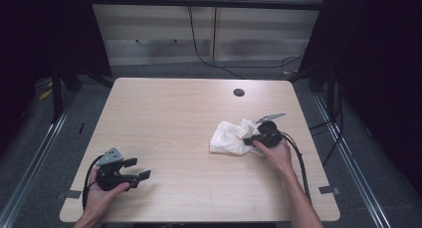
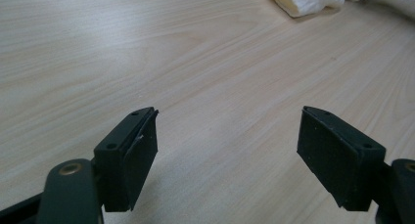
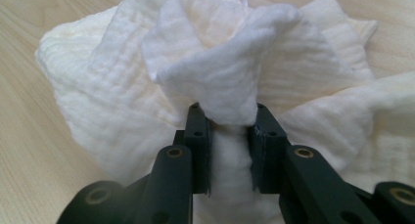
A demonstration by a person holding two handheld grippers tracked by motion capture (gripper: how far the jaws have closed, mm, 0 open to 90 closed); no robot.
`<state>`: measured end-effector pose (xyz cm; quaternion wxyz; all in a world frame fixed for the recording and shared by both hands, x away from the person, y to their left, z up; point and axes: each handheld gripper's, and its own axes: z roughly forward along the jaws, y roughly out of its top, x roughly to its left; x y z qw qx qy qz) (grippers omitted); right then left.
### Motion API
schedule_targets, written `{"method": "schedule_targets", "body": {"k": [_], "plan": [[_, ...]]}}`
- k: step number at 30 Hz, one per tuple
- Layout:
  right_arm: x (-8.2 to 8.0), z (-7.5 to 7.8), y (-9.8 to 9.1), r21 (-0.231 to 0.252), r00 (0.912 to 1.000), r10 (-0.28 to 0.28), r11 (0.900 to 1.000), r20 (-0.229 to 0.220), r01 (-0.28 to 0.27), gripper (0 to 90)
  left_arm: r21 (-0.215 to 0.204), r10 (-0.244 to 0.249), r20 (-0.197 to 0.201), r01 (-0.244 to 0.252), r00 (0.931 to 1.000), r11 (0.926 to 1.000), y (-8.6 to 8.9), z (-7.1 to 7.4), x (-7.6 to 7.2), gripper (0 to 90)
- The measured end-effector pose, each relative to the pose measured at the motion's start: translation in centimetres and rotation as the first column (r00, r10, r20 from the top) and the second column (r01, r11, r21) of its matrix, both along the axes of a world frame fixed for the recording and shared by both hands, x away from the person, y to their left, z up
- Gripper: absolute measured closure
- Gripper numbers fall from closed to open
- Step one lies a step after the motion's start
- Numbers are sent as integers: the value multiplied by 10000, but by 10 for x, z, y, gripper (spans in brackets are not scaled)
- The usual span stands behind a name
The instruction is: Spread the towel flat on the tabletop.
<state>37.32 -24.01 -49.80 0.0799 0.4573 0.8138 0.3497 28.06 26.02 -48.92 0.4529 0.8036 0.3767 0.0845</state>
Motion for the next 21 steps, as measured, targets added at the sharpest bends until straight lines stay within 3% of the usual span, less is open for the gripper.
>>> {"method": "schedule_targets", "body": {"k": [3, 10, 15, 21], "plan": [[-6, -1, 4, 209, 9999, 122, 9997, 37, -123, 745, 70, -75, -31, 75, 10000, 9999, -1, -1, 0, 228], [-22, -1, 22, 197, 9988, 474, 9987, 82, -476, 744, 111, -43, -12, 43, 10000, 9999, -2, -1, 0, 227], [-30, -3, 31, 563, 9976, 696, 9960, 50, -698, 745, 148, -99, -67, 100, 9999, 9998, -3, -1, 0, 228], [-40, -3, 48, 637, 9918, 1277, 9897, 84, -1280, 745, 87, -67, -65, 68, 10000, 9999, -2, -1, 0, 230]]}}
